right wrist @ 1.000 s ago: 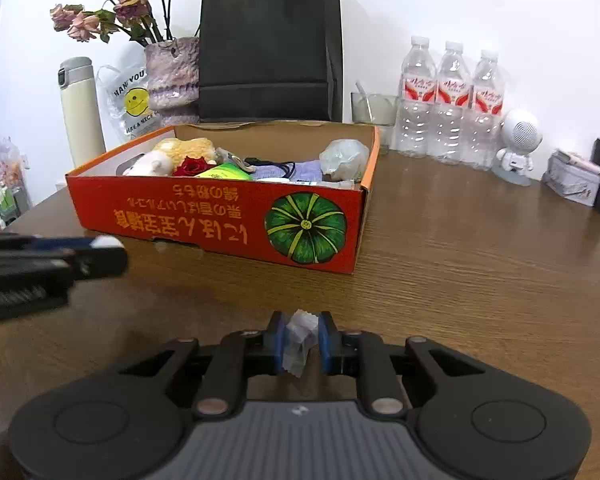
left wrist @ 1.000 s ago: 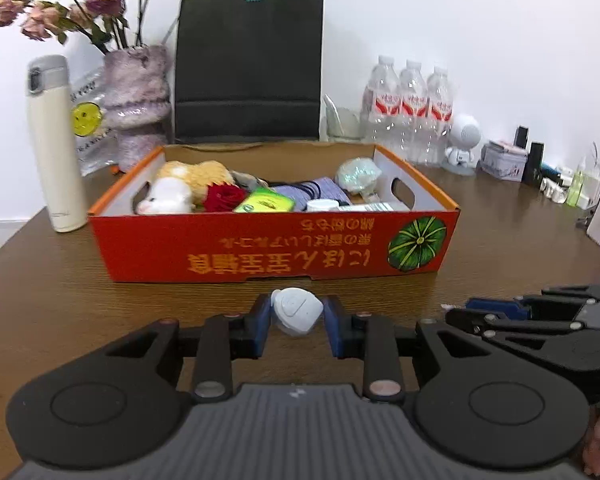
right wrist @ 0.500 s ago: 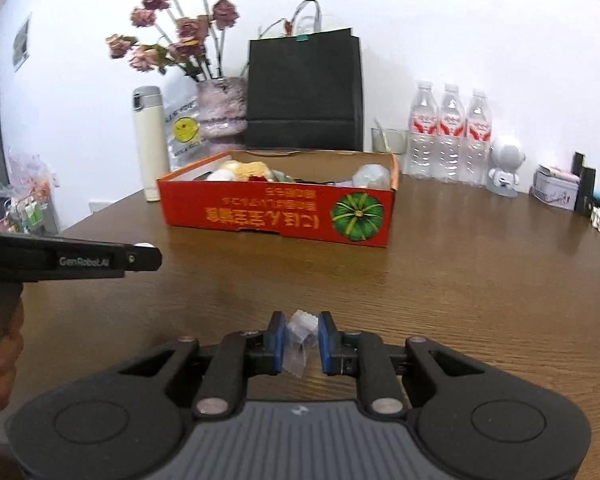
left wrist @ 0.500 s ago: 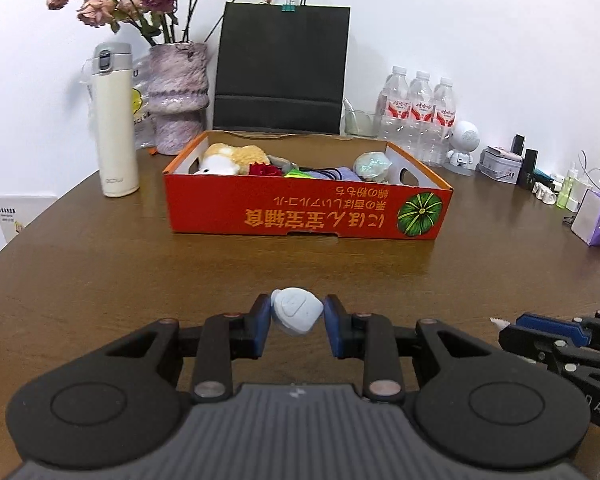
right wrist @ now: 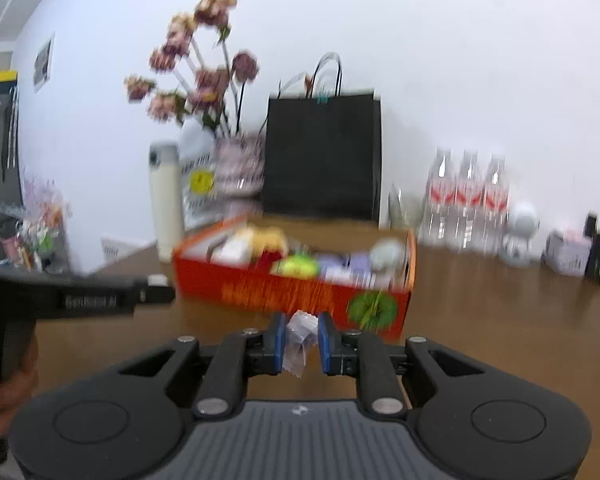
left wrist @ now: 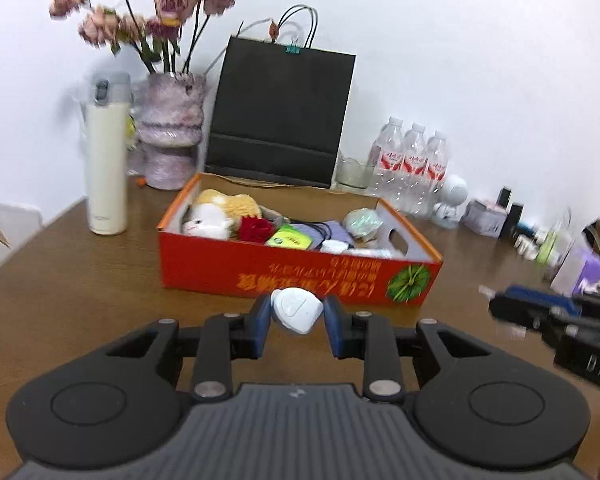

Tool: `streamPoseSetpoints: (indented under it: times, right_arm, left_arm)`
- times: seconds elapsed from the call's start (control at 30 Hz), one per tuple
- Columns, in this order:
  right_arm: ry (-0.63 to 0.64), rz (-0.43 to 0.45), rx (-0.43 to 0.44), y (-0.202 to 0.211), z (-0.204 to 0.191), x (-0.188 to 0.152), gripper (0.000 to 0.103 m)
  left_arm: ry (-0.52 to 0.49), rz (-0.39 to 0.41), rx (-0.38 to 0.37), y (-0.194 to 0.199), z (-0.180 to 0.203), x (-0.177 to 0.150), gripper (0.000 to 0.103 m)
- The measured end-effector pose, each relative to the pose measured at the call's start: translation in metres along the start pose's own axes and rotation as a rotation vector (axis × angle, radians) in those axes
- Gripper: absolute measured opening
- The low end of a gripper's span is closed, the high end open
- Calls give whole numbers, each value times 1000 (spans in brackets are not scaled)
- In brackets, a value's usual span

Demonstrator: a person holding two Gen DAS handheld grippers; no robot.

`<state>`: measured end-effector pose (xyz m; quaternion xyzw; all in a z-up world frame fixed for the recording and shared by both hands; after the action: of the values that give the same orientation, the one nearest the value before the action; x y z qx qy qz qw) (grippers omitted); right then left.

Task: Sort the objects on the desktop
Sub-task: 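Carry the white cap and clear packet over the box and open both tools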

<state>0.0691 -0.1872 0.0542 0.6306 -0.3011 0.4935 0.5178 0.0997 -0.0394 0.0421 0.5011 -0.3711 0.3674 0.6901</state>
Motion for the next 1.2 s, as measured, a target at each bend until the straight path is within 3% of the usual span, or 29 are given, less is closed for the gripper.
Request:
streamPoseSetpoints:
  times: [0.13, 0.27, 0.33, 0.5, 0.67, 0.73, 0.8, 0.83, 0.87, 0.93, 1.03, 1.1, 1.2]
  right_arm:
    - [-5, 17, 9, -27, 18, 32, 16]
    - [-27, 3, 32, -75, 36, 63, 16]
    - [-46, -20, 50, -108, 46, 78, 16]
    - [-110, -192, 93, -209, 72, 78, 16]
    - [-114, -373, 15, -284, 85, 69, 16]
    - [-71, -437, -32, -307, 85, 62, 16]
    - [-65, -505, -53, -327, 86, 50, 20]
    - [-77, -527, -60, -334, 89, 45, 21]
    - [-91, -533, -72, -339, 91, 42, 23]
    - [-121, -500, -34, -340, 89, 47, 35]
    - [-236, -491, 23, -334, 91, 51, 44]
    - [-275, -512, 42, -327, 91, 55, 45]
    - [-292, -515, 51, -309, 87, 66, 53]
  left_arm:
    - [-11, 16, -9, -25, -6, 29, 30]
    - [64, -28, -140, -75, -7, 70, 30]
    - [62, -29, -152, -105, -9, 89, 30]
    - [100, -143, -175, -199, -17, 112, 30]
    - [5, -280, -94, -276, -12, 101, 30]
    - [20, -326, -83, -295, -14, 95, 30]
    - [74, -370, -85, -304, -21, 90, 32]
    - [92, -390, -88, -305, -24, 89, 39]
    - [97, -403, -94, -304, -25, 88, 53]
    - [66, -418, -102, -296, -24, 88, 64]
    - [56, -416, -122, -280, -29, 95, 72]
    - [57, -404, -95, -269, -37, 104, 75]
    - [56, -386, -30, -247, -48, 117, 87]
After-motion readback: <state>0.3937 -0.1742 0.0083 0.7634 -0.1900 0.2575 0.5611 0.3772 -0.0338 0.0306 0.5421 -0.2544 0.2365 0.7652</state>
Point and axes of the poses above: each gripper's, at about its wrist camera, not at the fingertips, and y roughly against the way its jaws point, z to its right, x to its top, the point moved 10 cm from there along -y, roughly the way its jaws point, and after that the axes turned 6 degrees about -x, right-handed, at the moved point
